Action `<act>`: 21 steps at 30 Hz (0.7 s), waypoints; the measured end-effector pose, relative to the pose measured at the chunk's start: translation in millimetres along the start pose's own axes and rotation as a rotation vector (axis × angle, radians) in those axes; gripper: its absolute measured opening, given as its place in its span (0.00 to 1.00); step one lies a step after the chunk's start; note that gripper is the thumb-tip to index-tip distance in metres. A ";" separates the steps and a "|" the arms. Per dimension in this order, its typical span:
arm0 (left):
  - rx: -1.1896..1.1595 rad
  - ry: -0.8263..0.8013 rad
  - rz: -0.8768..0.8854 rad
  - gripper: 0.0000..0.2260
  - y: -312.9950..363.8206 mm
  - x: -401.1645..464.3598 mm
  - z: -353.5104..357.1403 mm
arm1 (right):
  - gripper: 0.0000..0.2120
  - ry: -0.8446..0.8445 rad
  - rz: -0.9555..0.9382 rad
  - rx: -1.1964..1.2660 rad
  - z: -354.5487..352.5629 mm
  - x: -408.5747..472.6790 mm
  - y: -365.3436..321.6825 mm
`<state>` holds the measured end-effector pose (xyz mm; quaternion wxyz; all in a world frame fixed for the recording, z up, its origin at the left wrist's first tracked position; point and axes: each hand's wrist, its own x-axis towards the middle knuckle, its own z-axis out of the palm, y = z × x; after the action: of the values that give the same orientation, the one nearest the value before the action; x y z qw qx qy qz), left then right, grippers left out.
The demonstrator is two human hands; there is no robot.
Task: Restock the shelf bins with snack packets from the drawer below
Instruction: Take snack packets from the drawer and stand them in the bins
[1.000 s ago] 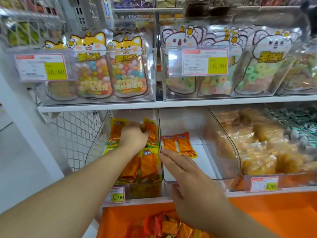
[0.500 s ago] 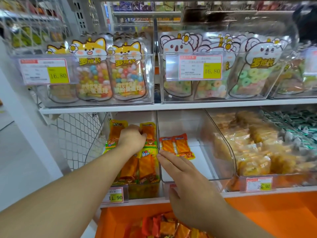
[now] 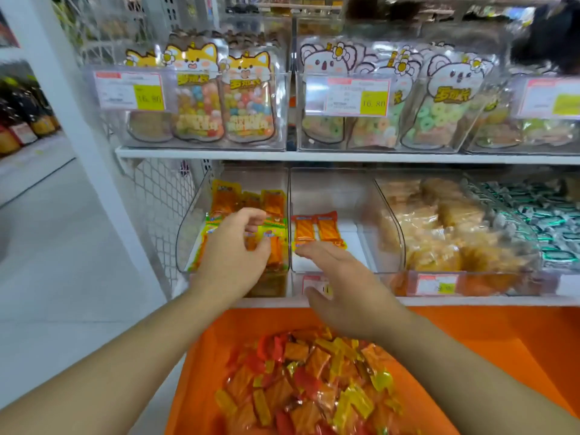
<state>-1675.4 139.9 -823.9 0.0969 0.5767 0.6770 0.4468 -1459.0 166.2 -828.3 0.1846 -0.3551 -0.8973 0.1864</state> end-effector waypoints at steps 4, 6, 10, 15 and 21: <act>-0.121 -0.082 0.014 0.14 14.7 -83.3 6.3 | 0.19 -0.011 0.032 0.052 3.2 -30.8 -3.3; -0.105 -0.185 -0.028 0.15 8.3 -119.5 22.9 | 0.15 -0.083 0.056 0.052 13.5 -50.3 -1.6; -0.060 -0.409 -0.153 0.15 -24.1 -177.3 68.3 | 0.09 -0.273 0.176 -0.023 47.6 -91.3 24.6; 0.043 -0.673 -0.281 0.13 -68.3 -221.8 120.9 | 0.16 -0.589 0.451 -0.123 88.2 -139.1 88.2; 0.107 -0.935 -0.284 0.12 -107.1 -232.8 169.8 | 0.24 -0.829 0.578 -0.160 137.9 -161.2 153.5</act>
<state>-1566.5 28.6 -1088.8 0.4207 0.6218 0.6548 0.0872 -1326.1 128.4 -1050.7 -0.2737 -0.4977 -0.7717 0.2859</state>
